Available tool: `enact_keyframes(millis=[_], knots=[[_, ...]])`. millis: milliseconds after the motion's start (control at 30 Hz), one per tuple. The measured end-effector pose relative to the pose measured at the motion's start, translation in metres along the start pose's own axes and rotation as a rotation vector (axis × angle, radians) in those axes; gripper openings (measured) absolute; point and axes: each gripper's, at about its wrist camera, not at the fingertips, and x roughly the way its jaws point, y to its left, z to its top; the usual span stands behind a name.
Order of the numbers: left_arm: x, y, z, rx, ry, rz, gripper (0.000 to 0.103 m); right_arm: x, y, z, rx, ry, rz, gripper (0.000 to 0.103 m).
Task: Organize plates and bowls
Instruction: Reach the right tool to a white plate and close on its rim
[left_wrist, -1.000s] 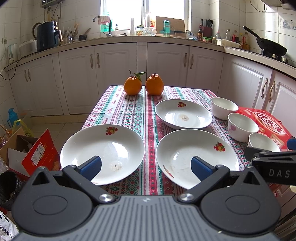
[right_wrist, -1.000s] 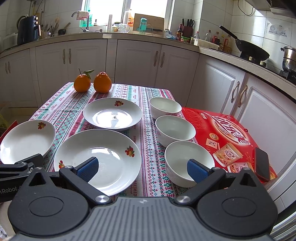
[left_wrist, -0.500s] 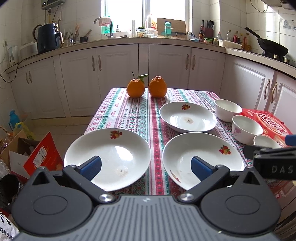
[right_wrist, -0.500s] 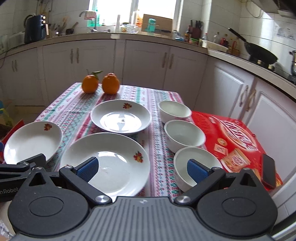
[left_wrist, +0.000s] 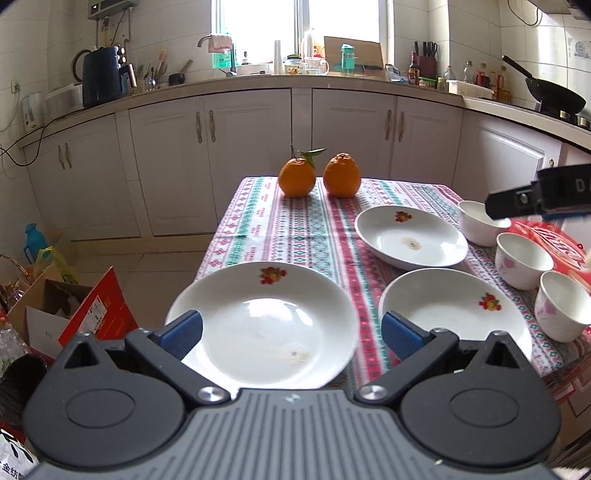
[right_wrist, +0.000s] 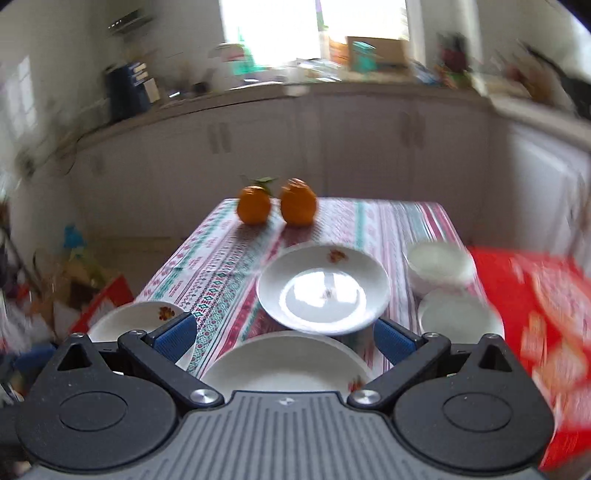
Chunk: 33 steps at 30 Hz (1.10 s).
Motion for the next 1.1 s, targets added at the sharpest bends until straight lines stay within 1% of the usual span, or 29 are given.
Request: enact_keyframes(millis=[33, 100, 133, 200, 267, 333, 400, 467, 533, 667, 767, 867, 933, 1000, 1067, 1100], knots=[[0.001, 0.004, 0.0, 0.007, 0.0, -0.002, 0.102, 0.003, 0.006, 0.003, -0.042, -0.016, -0.002, 0.103], [0.004, 0.014, -0.004, 0.021, 0.006, -0.001, 0.102, 0.012, 0.017, 0.009, -0.13, -0.049, 0.02, 0.103], [0.005, 0.018, -0.005, 0.022, 0.011, -0.003, 0.102, 0.016, 0.023, 0.011, -0.172, -0.061, 0.038, 0.103], [0.008, 0.029, -0.01, 0.023, 0.025, -0.003, 0.102, 0.025, 0.029, 0.015, -0.241, -0.074, 0.104, 0.103], [0.012, 0.039, -0.014, 0.031, 0.045, 0.006, 0.102, 0.043, 0.04, 0.019, -0.297, -0.019, 0.124, 0.103], [0.015, 0.048, -0.019, 0.038, 0.069, -0.01, 0.102, 0.061, 0.045, 0.022, -0.311, 0.018, 0.186, 0.103], [0.017, 0.056, -0.024, 0.043, 0.094, -0.025, 0.102, 0.076, 0.053, 0.023, -0.334, 0.047, 0.223, 0.103], [0.021, 0.06, -0.029, 0.069, 0.12, -0.038, 0.102, 0.093, 0.065, 0.022, -0.392, 0.093, 0.254, 0.103], [0.024, 0.062, -0.034, 0.101, 0.138, -0.057, 0.102, 0.107, 0.075, 0.02, -0.445, 0.113, 0.281, 0.103], [0.033, 0.065, -0.04, 0.121, 0.17, -0.124, 0.102, 0.132, 0.087, 0.014, -0.481, 0.19, 0.312, 0.103], [0.042, 0.068, -0.043, 0.143, 0.191, -0.154, 0.102, 0.149, 0.093, 0.011, -0.515, 0.228, 0.327, 0.103], [0.049, 0.07, -0.044, 0.161, 0.201, -0.193, 0.102, 0.162, 0.096, 0.011, -0.508, 0.283, 0.406, 0.103], [0.053, 0.072, -0.045, 0.169, 0.206, -0.214, 0.102, 0.168, 0.099, 0.012, -0.5, 0.312, 0.438, 0.103], [0.057, 0.072, -0.044, 0.176, 0.209, -0.231, 0.102, 0.177, 0.101, 0.013, -0.497, 0.34, 0.464, 0.1], [0.06, 0.073, -0.044, 0.18, 0.213, -0.245, 0.102, 0.188, 0.103, 0.015, -0.485, 0.37, 0.485, 0.092], [0.06, 0.075, -0.045, 0.179, 0.216, -0.253, 0.102, 0.193, 0.103, 0.015, -0.479, 0.384, 0.495, 0.091]])
